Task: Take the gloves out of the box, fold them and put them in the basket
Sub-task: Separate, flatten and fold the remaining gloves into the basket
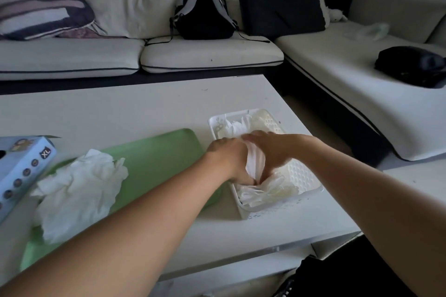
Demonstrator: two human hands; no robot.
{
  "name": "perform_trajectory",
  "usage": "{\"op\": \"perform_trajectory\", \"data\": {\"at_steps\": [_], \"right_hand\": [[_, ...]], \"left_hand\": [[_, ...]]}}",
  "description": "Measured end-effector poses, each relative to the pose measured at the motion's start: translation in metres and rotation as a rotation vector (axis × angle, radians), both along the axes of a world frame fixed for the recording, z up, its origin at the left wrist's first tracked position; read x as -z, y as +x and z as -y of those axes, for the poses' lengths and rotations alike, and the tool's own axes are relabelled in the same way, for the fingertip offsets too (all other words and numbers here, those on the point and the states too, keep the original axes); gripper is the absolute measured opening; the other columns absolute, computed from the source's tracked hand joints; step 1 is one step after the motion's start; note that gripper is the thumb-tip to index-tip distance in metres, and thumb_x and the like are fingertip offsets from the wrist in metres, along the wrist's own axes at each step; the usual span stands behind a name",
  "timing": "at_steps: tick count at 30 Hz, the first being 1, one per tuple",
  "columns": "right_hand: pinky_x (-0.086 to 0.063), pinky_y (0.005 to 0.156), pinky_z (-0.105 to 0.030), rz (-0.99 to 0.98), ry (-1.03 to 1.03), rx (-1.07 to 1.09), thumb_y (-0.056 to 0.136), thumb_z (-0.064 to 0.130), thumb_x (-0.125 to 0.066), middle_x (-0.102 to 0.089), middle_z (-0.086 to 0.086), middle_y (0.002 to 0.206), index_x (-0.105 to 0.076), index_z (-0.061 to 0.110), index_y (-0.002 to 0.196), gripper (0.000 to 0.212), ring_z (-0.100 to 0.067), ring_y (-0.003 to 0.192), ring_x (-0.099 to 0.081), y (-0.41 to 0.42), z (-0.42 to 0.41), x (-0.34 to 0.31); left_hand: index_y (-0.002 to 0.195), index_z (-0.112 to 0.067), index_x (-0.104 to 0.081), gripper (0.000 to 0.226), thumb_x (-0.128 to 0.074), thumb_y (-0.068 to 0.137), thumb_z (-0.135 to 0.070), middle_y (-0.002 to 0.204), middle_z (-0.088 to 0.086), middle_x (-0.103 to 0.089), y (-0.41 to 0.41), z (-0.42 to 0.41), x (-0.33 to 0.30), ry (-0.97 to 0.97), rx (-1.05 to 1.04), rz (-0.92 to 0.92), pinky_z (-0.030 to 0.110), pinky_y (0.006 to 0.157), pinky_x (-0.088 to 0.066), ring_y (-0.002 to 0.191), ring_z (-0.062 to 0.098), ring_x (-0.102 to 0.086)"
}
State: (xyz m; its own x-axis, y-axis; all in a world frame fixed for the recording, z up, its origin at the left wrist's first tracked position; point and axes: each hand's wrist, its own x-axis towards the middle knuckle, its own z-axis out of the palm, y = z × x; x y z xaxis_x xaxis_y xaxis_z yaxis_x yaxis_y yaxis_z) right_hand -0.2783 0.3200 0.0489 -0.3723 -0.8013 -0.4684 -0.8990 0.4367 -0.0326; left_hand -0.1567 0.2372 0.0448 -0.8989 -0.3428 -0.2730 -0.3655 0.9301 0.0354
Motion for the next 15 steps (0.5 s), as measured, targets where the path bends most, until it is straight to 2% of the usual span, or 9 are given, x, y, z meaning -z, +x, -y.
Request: {"op": "perform_trajectory", "data": {"at_steps": [2, 3, 4, 5, 6, 9, 10, 12, 15], "right_hand": [[-0.040, 0.110, -0.044, -0.043, 0.008, -0.021, 0.065, 0.037, -0.091, -0.016, -0.002, 0.159, 0.004, 0.026, 0.159, 0.135, -0.030, 0.145, -0.023, -0.001, 0.005, 0.008], [-0.042, 0.109, -0.044, -0.060, -0.002, -0.027, 0.062, 0.036, -0.093, -0.014, -0.001, 0.159, 0.006, 0.027, 0.158, 0.138, -0.029, 0.145, -0.022, 0.000, 0.008, 0.008], [-0.042, 0.109, -0.045, -0.077, -0.012, -0.032, 0.059, 0.036, -0.094, -0.012, 0.000, 0.160, 0.007, 0.028, 0.158, 0.142, -0.029, 0.146, -0.019, 0.000, 0.010, 0.008], [-0.040, 0.111, -0.047, -0.090, -0.022, -0.037, 0.055, 0.037, -0.096, -0.009, 0.000, 0.161, 0.008, 0.028, 0.158, 0.146, -0.029, 0.147, -0.015, 0.000, 0.012, 0.007], [-0.036, 0.115, -0.048, -0.102, -0.018, -0.044, 0.053, 0.041, -0.096, -0.007, 0.000, 0.162, 0.009, 0.028, 0.158, 0.149, -0.028, 0.149, -0.011, 0.001, 0.014, 0.006], [-0.020, 0.122, -0.042, -0.123, 0.085, -0.101, 0.057, 0.050, -0.092, -0.011, -0.001, 0.160, 0.002, 0.023, 0.158, 0.140, -0.026, 0.150, -0.009, -0.002, 0.017, 0.012], [-0.022, 0.121, -0.040, -0.118, 0.095, -0.099, 0.057, 0.051, -0.092, -0.018, 0.000, 0.157, -0.004, 0.023, 0.157, 0.137, -0.025, 0.148, -0.015, -0.003, 0.018, 0.014], [-0.033, 0.116, -0.042, -0.076, 0.069, -0.035, 0.054, 0.049, -0.093, -0.026, 0.002, 0.155, -0.010, 0.023, 0.157, 0.135, -0.026, 0.144, -0.028, -0.005, 0.021, 0.012], [-0.044, 0.107, -0.044, -0.096, 0.037, 0.022, 0.060, 0.049, -0.092, -0.039, -0.002, 0.152, -0.023, 0.020, 0.156, 0.122, -0.027, 0.135, -0.045, 0.004, 0.027, -0.011]], "left_hand": [[0.111, -0.024, -0.059, 0.050, -0.061, 0.082, -0.064, 0.095, -0.006, -0.058, -0.003, -0.007, -0.005, -0.072, 0.036, 0.065, 0.033, 0.086, -0.047, 0.110, 0.021, -0.062], [0.130, -0.025, -0.053, 0.062, -0.051, 0.086, -0.067, 0.113, -0.002, -0.058, -0.006, -0.011, -0.007, -0.123, 0.077, 0.111, 0.045, 0.101, -0.044, 0.127, 0.024, -0.054], [0.148, -0.027, -0.039, 0.075, -0.041, 0.087, -0.071, 0.138, 0.001, -0.050, -0.008, -0.013, -0.007, -0.198, 0.128, 0.151, 0.063, 0.111, -0.029, 0.141, 0.029, -0.040], [0.156, -0.030, -0.026, 0.083, -0.034, 0.086, -0.073, 0.154, 0.002, -0.037, -0.009, -0.015, -0.008, -0.278, 0.169, 0.174, 0.076, 0.109, -0.011, 0.149, 0.033, -0.026], [0.157, -0.030, -0.025, 0.085, -0.032, 0.084, -0.074, 0.160, 0.003, -0.031, -0.011, -0.013, -0.004, -0.312, 0.170, 0.190, 0.081, 0.105, 0.001, 0.151, 0.036, -0.020], [0.147, -0.033, -0.047, 0.085, -0.036, 0.078, -0.081, 0.152, -0.002, -0.046, -0.015, -0.003, 0.008, -0.186, 0.052, 0.253, 0.083, 0.100, 0.013, 0.149, 0.034, -0.027], [0.147, -0.034, -0.047, 0.089, -0.036, 0.075, -0.085, 0.150, -0.002, -0.047, -0.012, 0.000, 0.009, -0.161, 0.032, 0.253, 0.083, 0.099, 0.017, 0.149, 0.033, -0.028], [0.147, -0.031, -0.047, 0.095, -0.042, 0.072, -0.089, 0.150, 0.000, -0.044, -0.002, 0.007, 0.004, -0.050, 0.006, 0.158, 0.078, 0.107, 0.015, 0.147, 0.029, -0.033], [0.151, -0.031, -0.040, 0.086, -0.051, 0.082, -0.081, 0.159, -0.004, -0.032, 0.029, 0.026, -0.017, 0.102, 0.000, -0.055, 0.066, 0.120, 0.000, 0.149, 0.022, -0.032]]}}
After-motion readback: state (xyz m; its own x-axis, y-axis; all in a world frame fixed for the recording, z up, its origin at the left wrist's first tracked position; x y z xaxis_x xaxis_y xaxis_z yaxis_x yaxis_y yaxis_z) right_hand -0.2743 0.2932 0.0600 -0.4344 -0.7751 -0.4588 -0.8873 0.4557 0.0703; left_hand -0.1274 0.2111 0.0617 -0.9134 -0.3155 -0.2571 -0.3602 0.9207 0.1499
